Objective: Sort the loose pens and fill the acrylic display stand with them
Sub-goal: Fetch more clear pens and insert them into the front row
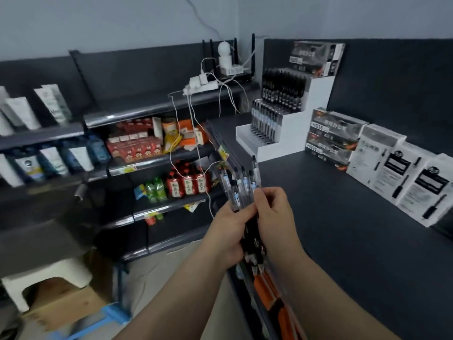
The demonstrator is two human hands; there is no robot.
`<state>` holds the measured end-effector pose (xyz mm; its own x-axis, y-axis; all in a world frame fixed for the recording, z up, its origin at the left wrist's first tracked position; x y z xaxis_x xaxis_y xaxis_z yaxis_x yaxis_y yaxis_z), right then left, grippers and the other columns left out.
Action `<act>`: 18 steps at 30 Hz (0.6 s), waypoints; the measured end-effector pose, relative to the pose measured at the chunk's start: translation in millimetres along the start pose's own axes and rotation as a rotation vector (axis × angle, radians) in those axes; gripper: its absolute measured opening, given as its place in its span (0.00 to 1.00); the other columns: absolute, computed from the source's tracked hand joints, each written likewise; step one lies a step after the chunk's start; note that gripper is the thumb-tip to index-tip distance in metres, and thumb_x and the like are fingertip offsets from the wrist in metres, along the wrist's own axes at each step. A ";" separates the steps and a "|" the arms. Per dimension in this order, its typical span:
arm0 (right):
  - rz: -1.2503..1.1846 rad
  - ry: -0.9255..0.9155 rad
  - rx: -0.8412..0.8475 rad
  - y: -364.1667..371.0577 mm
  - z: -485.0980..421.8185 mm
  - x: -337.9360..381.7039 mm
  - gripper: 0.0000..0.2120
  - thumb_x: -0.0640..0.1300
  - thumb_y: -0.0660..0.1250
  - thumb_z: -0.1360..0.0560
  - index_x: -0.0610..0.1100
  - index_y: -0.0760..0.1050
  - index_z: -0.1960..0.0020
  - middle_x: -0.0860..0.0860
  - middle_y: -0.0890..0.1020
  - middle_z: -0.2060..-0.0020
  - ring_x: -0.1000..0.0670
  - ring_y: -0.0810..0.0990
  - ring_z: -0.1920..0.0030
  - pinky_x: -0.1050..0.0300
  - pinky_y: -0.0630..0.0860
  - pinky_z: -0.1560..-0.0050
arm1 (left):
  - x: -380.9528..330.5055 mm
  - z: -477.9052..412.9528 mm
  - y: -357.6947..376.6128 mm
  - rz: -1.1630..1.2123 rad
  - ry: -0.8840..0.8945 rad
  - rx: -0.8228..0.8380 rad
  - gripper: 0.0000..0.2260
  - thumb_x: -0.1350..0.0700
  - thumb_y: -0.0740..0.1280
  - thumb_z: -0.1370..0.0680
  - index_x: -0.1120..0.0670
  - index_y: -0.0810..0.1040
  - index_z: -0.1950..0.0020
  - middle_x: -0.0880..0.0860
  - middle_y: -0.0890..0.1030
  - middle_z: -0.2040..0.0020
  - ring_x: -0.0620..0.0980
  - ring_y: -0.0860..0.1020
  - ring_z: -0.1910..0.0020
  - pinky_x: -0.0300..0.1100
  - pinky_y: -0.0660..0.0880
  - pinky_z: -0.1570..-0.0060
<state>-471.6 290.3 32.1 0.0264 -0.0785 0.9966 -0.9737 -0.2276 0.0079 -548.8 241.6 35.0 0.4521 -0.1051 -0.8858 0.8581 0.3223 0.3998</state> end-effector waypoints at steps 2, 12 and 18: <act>-0.096 0.092 0.026 14.9 -23.5 -9.9 0.07 0.49 0.63 0.23 0.45 0.75 0.53 0.46 0.82 0.56 0.47 0.83 0.54 0.50 0.81 0.53 | -7.0 -20.0 -14.3 0.014 -0.009 -0.018 0.10 0.60 0.63 0.21 0.58 0.78 0.41 0.60 0.83 0.47 0.56 0.82 0.51 0.46 0.80 0.59; -0.152 0.102 -0.014 98.8 -142.9 -21.8 0.15 0.46 0.58 0.20 0.40 0.77 0.59 0.45 0.80 0.68 0.46 0.77 0.68 0.54 0.75 0.65 | -63.8 -152.3 -98.6 0.089 -0.007 0.045 0.09 0.63 0.63 0.22 0.59 0.79 0.44 0.61 0.82 0.50 0.55 0.82 0.55 0.46 0.80 0.61; -0.176 0.127 -0.239 128.8 -203.2 -19.8 0.13 0.44 0.54 0.19 0.42 0.73 0.58 0.49 0.71 0.72 0.53 0.68 0.74 0.60 0.72 0.69 | -104.1 -240.5 -122.7 -0.019 -0.052 0.175 0.02 0.63 0.63 0.22 0.58 0.75 0.51 0.54 0.80 0.64 0.51 0.79 0.63 0.43 0.77 0.61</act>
<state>-643.5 459.8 30.1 0.1857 0.0672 0.9803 -0.9826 0.0091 0.1855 -759.7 439.3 21.4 0.4433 -0.1598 -0.8820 0.8939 0.1514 0.4219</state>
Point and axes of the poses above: each hand's wrist, its own z-axis away from the middle knuckle, its own y-axis out of the palm, x = y × z, the point moved 4 cm from there along -z, towards the middle knuckle
